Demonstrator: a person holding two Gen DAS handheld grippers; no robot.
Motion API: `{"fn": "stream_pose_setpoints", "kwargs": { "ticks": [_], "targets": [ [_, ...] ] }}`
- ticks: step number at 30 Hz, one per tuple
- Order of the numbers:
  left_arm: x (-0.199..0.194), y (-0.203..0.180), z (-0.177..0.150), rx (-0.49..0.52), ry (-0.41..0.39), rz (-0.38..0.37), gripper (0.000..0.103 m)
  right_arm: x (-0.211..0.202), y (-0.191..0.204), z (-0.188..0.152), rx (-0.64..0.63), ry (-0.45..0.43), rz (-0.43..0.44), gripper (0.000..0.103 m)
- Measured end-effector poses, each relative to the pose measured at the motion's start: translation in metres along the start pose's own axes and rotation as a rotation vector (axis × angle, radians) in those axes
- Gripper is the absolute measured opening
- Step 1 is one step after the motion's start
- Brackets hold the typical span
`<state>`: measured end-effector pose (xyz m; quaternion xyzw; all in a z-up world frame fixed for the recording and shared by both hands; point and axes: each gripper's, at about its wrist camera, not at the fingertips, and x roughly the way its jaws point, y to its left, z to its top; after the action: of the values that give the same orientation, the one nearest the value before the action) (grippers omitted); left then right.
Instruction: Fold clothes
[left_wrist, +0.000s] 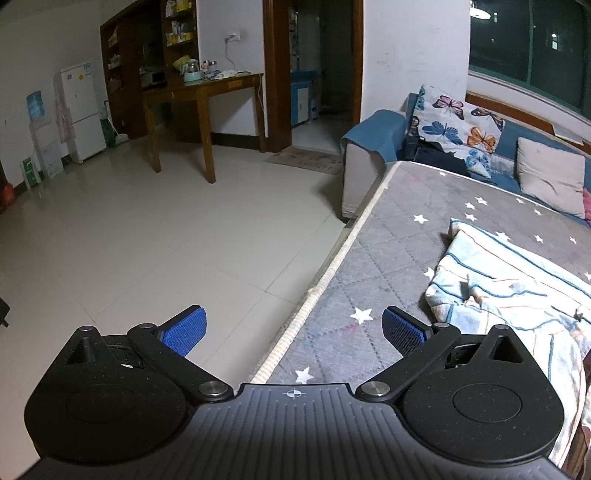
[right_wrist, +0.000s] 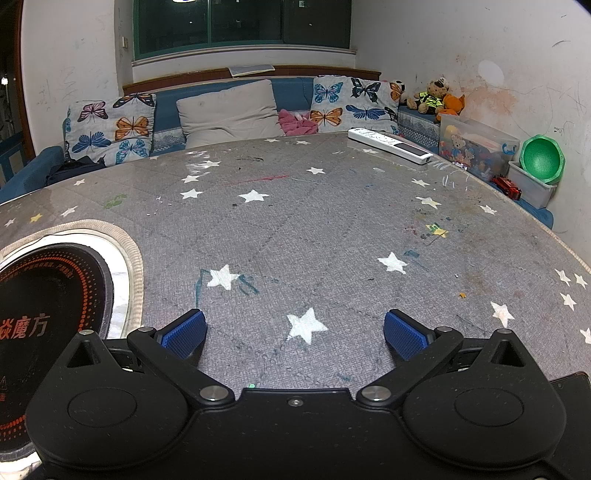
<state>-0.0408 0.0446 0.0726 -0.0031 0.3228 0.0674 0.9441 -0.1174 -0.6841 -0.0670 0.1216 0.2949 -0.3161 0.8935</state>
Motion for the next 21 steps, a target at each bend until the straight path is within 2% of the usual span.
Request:
{"fn": "stream_pose_setpoints", "kwargs": {
  "ticks": [10,21],
  "targets": [
    [0.002,-0.005,0.0,0.009,0.007,-0.009,0.102,0.0,0.0,0.0,0.0,0.0,0.0,0.103],
    [0.009,-0.036,-0.01,0.061,0.037,-0.11,0.103,0.0,0.0,0.0,0.0,0.0,0.0,0.103]
  ]
}}
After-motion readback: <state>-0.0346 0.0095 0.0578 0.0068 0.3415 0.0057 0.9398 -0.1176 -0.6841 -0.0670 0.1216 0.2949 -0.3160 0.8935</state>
